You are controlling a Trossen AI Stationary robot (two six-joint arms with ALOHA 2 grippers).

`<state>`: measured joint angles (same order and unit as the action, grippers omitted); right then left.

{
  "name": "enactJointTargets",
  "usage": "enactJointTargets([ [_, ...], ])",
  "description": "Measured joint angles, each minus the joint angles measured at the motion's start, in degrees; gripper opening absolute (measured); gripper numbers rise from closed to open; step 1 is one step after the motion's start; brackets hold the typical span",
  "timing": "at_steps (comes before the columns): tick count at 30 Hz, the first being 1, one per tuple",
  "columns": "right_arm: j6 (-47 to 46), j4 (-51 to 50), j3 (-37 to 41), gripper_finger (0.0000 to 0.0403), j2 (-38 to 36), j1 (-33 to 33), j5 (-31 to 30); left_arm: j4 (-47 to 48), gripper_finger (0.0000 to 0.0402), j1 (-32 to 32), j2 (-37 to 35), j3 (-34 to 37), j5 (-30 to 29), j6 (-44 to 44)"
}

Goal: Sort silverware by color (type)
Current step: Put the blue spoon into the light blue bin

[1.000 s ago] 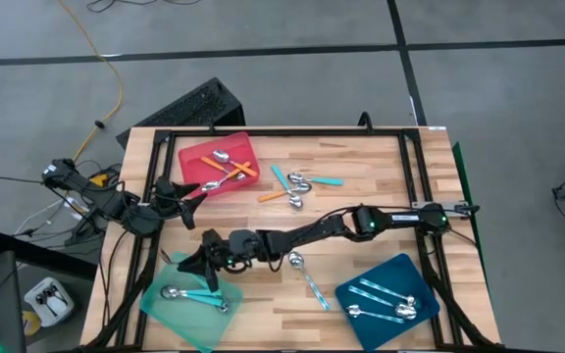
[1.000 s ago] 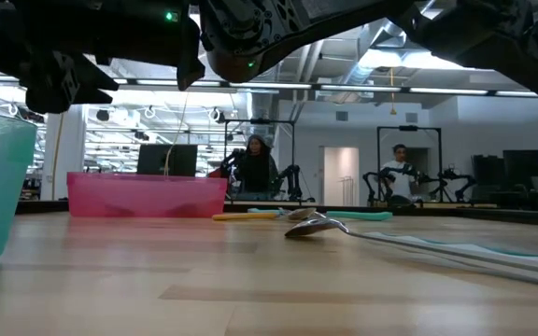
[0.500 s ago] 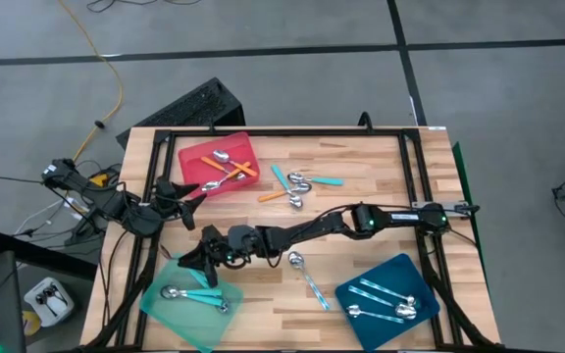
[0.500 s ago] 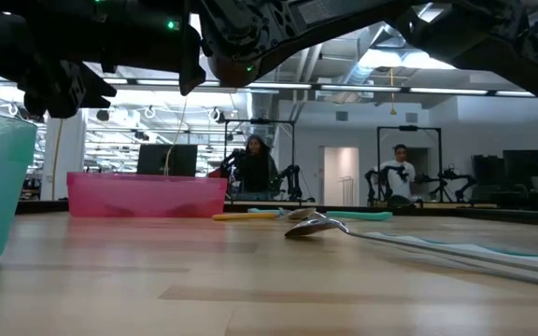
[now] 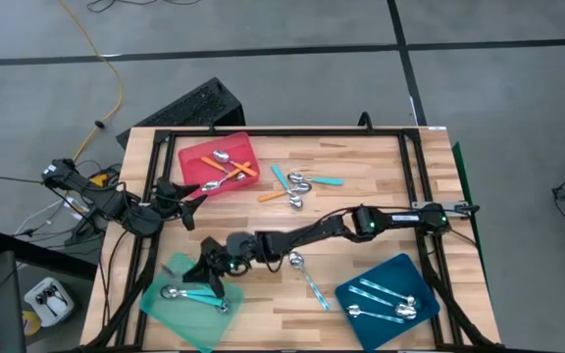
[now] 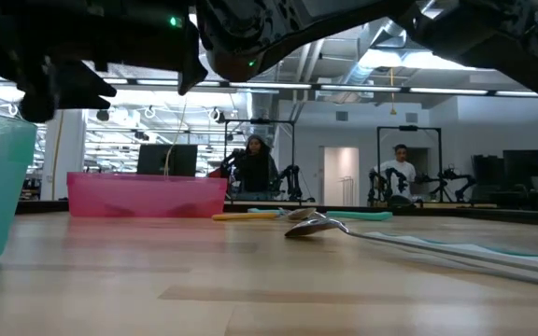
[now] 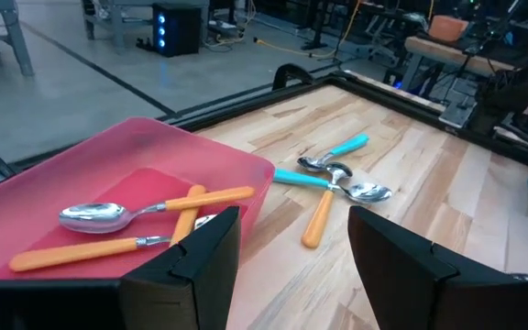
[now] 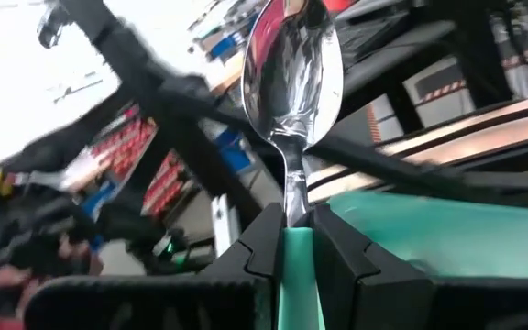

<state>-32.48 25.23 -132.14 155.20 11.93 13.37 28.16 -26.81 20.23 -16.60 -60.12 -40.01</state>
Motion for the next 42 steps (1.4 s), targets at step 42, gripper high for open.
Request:
enactJointTargets([
  [42, 10.57, -17.56, -0.01, 0.0065, 0.0, 5.96, -30.88, 13.56, 0.019, 0.0, 0.02, 0.0, 0.92, -31.29],
])
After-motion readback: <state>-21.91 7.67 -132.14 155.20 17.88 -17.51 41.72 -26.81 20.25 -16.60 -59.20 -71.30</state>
